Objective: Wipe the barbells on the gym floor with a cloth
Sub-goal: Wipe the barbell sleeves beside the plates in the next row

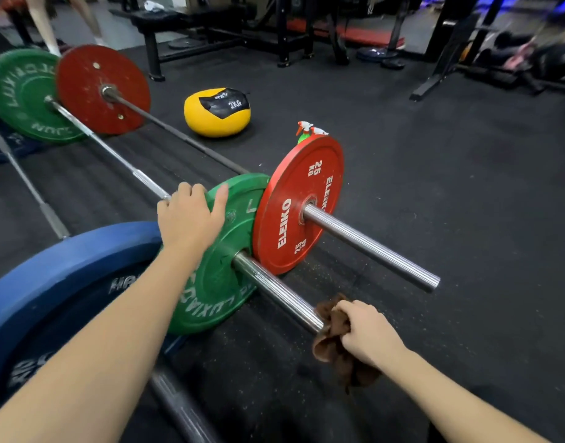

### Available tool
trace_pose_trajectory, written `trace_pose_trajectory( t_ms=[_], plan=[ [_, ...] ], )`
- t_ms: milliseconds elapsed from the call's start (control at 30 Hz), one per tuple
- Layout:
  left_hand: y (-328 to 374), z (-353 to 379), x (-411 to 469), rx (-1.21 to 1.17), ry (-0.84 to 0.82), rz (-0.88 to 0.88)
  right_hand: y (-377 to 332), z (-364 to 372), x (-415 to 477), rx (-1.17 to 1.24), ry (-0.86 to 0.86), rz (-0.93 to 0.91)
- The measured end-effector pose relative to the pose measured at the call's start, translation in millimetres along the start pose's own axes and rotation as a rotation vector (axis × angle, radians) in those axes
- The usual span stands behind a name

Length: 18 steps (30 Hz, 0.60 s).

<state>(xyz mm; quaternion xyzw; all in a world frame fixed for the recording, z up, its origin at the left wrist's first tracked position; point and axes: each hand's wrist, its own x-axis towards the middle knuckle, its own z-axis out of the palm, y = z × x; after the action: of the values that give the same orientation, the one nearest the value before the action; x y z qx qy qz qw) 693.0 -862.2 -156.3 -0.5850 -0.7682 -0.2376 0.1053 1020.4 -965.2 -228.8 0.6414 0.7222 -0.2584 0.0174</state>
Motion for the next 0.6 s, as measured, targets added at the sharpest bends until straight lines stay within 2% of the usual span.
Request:
trace_pose_trajectory(
  t_ms=[100,167,267,367,500,600],
  plan=[
    [29.3,0.6,39.8,0.001,-0.048,0.152,4.5,-16.4,15.6,0.219,0.129,0.059],
    [45.1,8.4,65.2,0.096,-0.160,0.276,8.6,-23.8,28.6,0.325,0.216,0.051],
    [53.1,24.9,90.3,0.200,-0.383,0.265,11.7,-31.8,52.4,0.462,0.310,0.043],
    [56.3,38.3,96.7,0.442,-0.390,0.403,15.3,-36.0,90.7,0.579,0.431,0.035],
    [55.9,44.7,97.4,0.467,-0.356,0.476,4.4,-52.5,151.7,0.553,0.469,-0.014],
    [59.6,45.5,98.3,0.509,-0.348,0.504,-6.7,-64.8,208.7,0.350,0.431,-0.121]
  ],
)
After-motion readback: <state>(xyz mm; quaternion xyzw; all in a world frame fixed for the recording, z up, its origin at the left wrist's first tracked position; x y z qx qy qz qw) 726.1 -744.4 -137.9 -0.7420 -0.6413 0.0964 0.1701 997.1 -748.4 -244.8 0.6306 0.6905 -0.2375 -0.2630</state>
